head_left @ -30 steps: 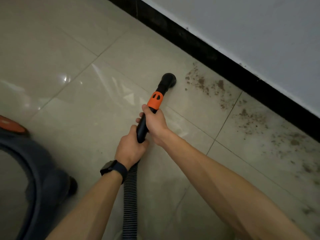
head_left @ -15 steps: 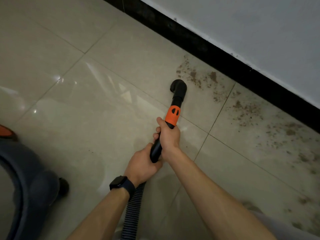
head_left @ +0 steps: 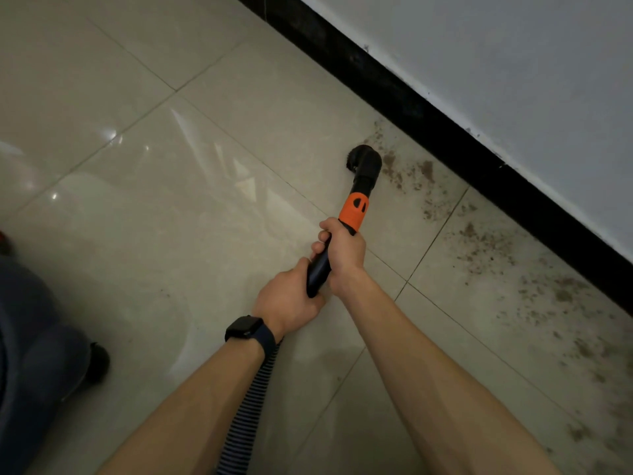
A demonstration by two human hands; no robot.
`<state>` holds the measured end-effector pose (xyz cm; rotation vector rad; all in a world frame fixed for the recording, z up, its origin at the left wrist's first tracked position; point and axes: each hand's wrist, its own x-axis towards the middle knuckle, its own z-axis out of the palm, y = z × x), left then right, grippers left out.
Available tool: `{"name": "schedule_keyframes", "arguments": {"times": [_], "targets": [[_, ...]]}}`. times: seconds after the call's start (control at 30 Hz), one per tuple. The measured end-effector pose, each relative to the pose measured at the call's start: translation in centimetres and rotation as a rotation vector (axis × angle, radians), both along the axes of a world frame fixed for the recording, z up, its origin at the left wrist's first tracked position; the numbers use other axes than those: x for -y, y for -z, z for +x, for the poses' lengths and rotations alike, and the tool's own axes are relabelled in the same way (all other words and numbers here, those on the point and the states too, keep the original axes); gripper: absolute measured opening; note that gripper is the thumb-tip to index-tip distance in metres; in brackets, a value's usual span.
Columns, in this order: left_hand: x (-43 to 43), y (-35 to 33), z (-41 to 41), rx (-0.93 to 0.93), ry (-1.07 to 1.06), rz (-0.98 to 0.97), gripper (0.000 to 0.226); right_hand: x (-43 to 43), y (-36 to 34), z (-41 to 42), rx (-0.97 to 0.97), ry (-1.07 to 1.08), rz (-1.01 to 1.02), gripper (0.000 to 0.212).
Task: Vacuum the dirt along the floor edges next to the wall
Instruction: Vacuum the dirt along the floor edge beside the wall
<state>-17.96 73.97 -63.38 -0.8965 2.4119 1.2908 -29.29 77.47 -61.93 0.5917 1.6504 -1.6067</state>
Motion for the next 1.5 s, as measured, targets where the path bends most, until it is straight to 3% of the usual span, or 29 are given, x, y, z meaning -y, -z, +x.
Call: {"name": "schedule_keyframes", "arguments": {"times": [0.6,0.83,0.93,1.03,1.23,1.5], "targets": [[1.6,0.5,-4.5,0.01,0.049,-0.172,0.034,1.8,-0.1,-4.3,-0.048,0.007,0.041,0.012],[2.8,-0.4,-8.0,0.103,0.221,-0.136,0.043,1.7,0.4,-7.5,-0.068,0.03,0.089,0.014],[3.7,-1.3,-9.7,0.248,0.302,-0.138,0.048,2.0,0.3,-8.9,-0.035,-0.036,0.105,0.019],[3.7,-1.6,-10.7,0.333,0.192,-0.052,0.049,2.5,0.7,-9.8,-0.009,-0.115,0.112,0.023],[1.4,-2.7,-10.1,0.296,0.029,-0.015,0.039,1.5,0.6,-11.1,-0.026,-0.225,0.075,0.041],[1.1,-5.5,-10.5,0.307,0.016,-0.121,0.041,-0.3,-2.3,-11.3,-0.064,-0.553,0.13,0.051]]}}
